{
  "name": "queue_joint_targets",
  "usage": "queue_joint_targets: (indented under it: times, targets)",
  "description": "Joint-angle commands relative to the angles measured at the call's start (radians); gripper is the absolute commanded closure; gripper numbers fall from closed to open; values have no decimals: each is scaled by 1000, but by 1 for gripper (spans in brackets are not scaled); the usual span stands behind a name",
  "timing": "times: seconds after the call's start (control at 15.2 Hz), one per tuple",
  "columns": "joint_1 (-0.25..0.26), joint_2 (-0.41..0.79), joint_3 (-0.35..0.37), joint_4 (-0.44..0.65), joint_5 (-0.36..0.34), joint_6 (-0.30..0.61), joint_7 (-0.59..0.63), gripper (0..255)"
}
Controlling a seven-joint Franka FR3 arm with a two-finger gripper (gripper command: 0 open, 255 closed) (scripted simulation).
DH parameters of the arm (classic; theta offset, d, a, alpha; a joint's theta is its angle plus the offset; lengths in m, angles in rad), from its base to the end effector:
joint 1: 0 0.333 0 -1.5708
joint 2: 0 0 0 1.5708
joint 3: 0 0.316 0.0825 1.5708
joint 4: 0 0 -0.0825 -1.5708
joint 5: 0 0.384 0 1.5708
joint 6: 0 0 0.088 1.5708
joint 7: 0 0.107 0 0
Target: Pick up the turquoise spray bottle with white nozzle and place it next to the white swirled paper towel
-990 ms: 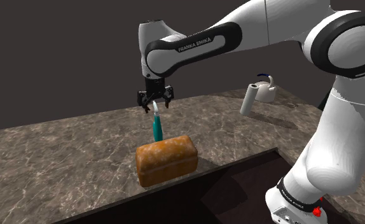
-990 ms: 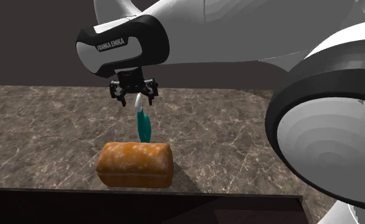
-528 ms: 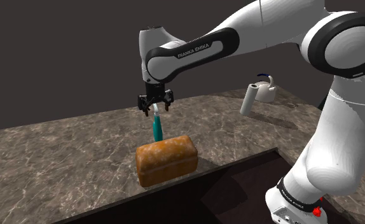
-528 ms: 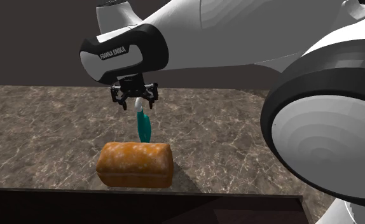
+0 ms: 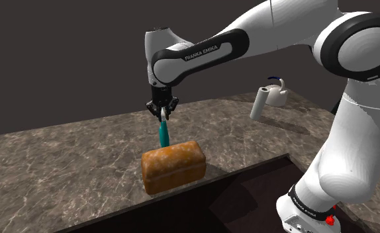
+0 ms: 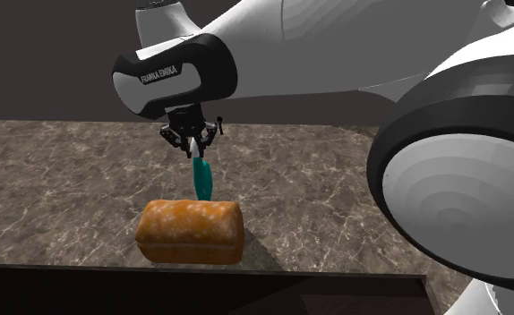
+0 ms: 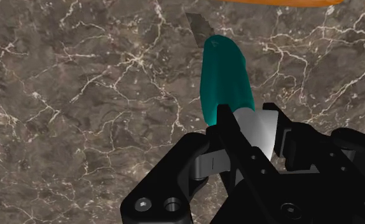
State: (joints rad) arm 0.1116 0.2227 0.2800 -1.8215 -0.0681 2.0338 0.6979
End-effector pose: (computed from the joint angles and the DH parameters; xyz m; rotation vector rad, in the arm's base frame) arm 0.5742 0.2229 0.4183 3.1099 -0.4420 -0.0016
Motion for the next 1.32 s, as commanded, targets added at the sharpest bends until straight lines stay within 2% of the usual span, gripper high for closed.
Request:
queue_joint_targets:
  times: [0.0, 0.33, 1.25]
  targets:
    - [0, 0, 0, 0, 0, 0, 0, 255]
    - [0, 0, 0, 0, 0, 0, 0, 255]
    - [-1, -40, 4, 137, 15, -176, -10, 255]
